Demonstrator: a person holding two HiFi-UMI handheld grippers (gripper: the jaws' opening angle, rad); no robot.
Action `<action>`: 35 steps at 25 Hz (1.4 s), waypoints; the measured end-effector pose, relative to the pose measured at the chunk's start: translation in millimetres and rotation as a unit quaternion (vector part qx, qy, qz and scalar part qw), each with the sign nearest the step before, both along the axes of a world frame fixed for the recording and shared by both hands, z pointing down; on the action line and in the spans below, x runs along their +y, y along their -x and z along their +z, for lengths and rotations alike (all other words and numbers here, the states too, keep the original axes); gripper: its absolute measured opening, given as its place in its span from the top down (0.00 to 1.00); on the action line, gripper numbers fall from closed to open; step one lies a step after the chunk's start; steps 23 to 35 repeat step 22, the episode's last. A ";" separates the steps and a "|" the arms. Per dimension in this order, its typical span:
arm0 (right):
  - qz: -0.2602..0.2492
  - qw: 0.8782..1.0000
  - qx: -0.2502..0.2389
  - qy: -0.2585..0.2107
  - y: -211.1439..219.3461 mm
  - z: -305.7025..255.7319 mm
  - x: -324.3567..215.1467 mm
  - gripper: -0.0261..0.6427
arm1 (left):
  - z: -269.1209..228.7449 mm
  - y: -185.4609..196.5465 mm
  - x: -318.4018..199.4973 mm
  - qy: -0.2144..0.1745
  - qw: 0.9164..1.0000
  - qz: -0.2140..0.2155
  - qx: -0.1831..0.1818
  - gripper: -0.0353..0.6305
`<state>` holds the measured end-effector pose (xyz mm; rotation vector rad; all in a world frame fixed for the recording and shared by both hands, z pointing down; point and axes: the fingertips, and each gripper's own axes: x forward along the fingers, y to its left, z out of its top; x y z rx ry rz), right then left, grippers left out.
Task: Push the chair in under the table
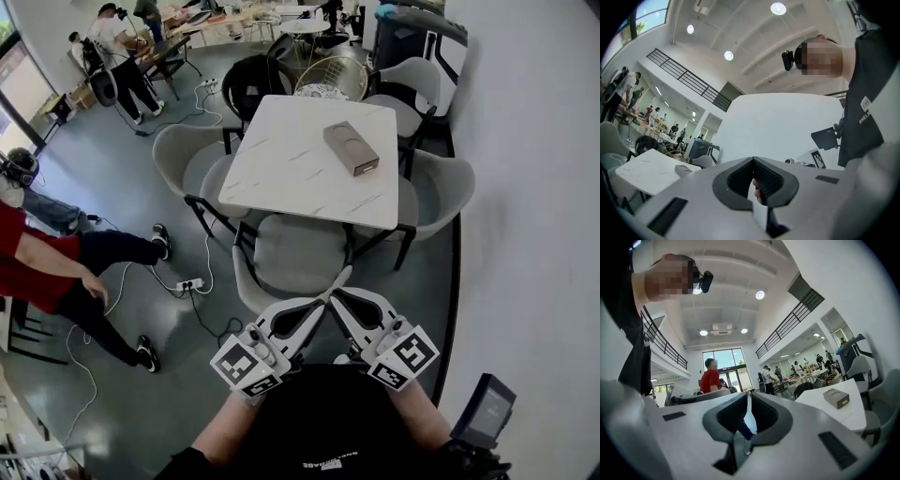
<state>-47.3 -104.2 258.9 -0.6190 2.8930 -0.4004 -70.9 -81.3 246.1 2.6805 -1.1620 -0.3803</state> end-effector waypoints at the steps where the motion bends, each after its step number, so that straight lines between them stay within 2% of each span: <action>1: 0.002 1.000 -0.001 0.002 -0.9 0.5 1.7 0.91 | -0.9 -1.1 1.3 0.000 1.000 0.003 0.002 0.94; 3: 0.005 1.000 -0.002 0.005 -2.9 1.2 4.1 0.91 | -0.4 -4.6 3.9 0.002 1.000 0.006 -0.009 0.94; 6: 0.013 1.000 0.003 0.004 -6.2 2.9 6.1 0.91 | 4.3 -15.5 8.1 0.007 0.998 0.014 -0.053 0.94; 8: 0.018 1.000 0.005 0.005 -8.3 3.8 7.1 0.92 | 5.4 -20.9 10.6 0.006 0.997 0.019 -0.068 0.94; 16: 0.026 0.999 0.001 0.019 -11.4 9.7 10.0 0.92 | 10.4 -12.2 12.2 0.037 0.999 0.025 -0.019 0.94; 22: 0.031 0.999 -0.003 0.025 -11.8 8.2 4.3 0.92 | 11.8 -5.1 8.3 0.040 0.999 0.025 -0.008 0.94; 35: 0.031 0.999 -0.003 0.025 -11.8 8.2 4.3 0.92 | 11.8 -5.1 8.3 0.040 0.999 0.025 -0.008 0.94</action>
